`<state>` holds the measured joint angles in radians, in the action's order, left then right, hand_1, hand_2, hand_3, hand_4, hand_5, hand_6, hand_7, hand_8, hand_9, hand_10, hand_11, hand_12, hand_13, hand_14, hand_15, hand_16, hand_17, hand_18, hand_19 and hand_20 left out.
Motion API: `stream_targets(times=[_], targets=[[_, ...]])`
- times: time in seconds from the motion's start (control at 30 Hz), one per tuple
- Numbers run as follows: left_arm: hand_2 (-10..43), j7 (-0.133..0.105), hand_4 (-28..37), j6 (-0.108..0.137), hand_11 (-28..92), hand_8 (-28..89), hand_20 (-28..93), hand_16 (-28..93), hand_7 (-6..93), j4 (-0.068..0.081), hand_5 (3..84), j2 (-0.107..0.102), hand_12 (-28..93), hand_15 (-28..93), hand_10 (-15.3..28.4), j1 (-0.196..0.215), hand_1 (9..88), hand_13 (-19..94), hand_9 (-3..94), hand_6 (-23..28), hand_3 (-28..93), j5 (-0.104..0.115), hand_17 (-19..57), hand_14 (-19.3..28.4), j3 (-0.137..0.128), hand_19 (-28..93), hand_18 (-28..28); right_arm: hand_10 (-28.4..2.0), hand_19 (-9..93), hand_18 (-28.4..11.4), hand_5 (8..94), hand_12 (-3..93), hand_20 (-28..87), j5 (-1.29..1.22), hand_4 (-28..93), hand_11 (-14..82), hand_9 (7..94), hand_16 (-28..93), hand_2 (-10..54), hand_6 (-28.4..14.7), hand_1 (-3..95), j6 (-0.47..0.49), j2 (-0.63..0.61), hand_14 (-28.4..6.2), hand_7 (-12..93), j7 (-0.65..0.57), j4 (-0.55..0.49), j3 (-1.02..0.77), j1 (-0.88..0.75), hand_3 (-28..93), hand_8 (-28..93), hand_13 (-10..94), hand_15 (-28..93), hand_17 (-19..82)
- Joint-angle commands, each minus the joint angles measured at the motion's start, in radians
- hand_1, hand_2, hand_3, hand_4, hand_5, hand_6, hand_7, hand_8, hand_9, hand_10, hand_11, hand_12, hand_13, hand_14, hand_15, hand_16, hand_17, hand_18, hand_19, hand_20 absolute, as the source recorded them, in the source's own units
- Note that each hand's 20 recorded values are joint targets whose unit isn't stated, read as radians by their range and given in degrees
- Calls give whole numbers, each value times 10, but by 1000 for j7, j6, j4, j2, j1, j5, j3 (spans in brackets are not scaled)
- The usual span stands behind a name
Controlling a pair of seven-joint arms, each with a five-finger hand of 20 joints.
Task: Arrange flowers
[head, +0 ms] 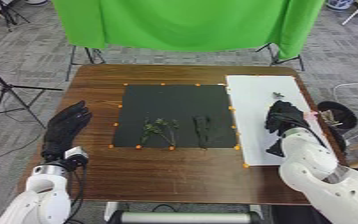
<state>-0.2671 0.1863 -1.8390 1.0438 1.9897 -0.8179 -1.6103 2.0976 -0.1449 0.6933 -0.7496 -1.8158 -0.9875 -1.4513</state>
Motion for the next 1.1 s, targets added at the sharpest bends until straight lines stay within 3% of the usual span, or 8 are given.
stream_targets(times=[0.03, 0.27, 0.5, 0.6, 0.67, 0.73, 0.93, 1.1], targets=[[-44, 8, -143, -9, 202, -98, 265, -20, 196, -6, 498, 1, 102, 224, 120, 9, 410, 367, 418, -8, 713, -1, 145, 142, -7, 116, 110, -111, 932, -111, 774, 341, 378, 72, -145, 70, 884, 268, -95, -11, 607, -120, -14, -26, 229, 51, -13, 20, -6, 609, 88, 919, 556, 657], [-47, 1, -141, -5, 202, -96, 263, -20, 193, -10, 497, -23, 102, 224, 120, 25, 402, 365, 417, -4, 715, 3, 144, 142, -55, 113, 110, -119, 932, -111, 784, 347, 403, 70, -147, 66, 894, 275, -95, -8, 608, -169, -17, -23, 235, 92, -108, 28, 66, 619, 80, 923, 561, 661], [-15, -15, -164, 55, 202, -96, 243, -21, 191, -5, 500, -17, 101, 225, 121, 58, 383, 371, 425, -5, 711, 20, 140, 143, -111, 85, 107, -123, 932, -110, 788, 351, 420, -19, -147, 62, 893, 281, -95, -5, 606, -135, 74, -21, 240, 218, -75, 248, 389, 621, 76, 923, 566, 662], [47, -29, -247, 79, 198, -97, 234, -23, 184, -5, 514, -14, 98, 222, 125, 58, 324, 377, 442, -8, 703, 37, 139, 145, -104, 73, 104, -124, 932, -110, 789, 349, 424, -59, -147, 58, 889, 283, -95, -3, 605, -110, 145, -20, 241, 276, -32, 378, 532, 622, 75, 922, 567, 660], [75, -34, -277, 74, 192, -97, 232, -24, 177, 0, 522, -16, 95, 220, 129, 54, 285, 380, 453, -9, 700, 37, 138, 146, -96, 67, 103, -124, 932, -109, 789, 347, 427, -112, -148, 57, 889, 285, -95, -2, 605, -94, 195, -20, 242, 304, -6, 469, 624, 622, 73, 920, 568, 659], [105, -35, -281, 89, 188, -97, 227, -26, 164, -11, 535, -16, 92, 217, 130, 57, 254, 382, 465, -8, 680, 32, 135, 147, -92, 59, 100, -123, 932, -109, 789, 348, 430, -140, -148, 57, 888, 285, -95, -1, 604, -70, 248, -20, 243, 340, 15, 538, 687, 622, 72, 920, 568, 660], [257, -43, -283, 123, 182, -95, 206, -29, 138, -15, 627, -14, 76, 201, 120, 39, 272, 394, 545, -17, 530, 22, 123, 143, -69, 28, 79, -121, 932, -109, 788, 347, 439, -198, -152, 56, 886, 287, -95, 2, 602, -6, 390, -19, 248, 406, 76, 658, 770, 624, 69, 919, 571, 659], [296, -49, -283, 142, 194, -93, 201, -24, 148, -12, 712, -15, 73, 207, 112, 11, 271, 405, 605, -21, 555, 22, 120, 142, -35, 28, 69, -121, 932, -110, 788, 346, 442, -185, -155, 55, 886, 288, -95, 3, 602, 47, 461, -19, 249, 451, 121, 729, 791, 625, 65, 918, 576, 659]])
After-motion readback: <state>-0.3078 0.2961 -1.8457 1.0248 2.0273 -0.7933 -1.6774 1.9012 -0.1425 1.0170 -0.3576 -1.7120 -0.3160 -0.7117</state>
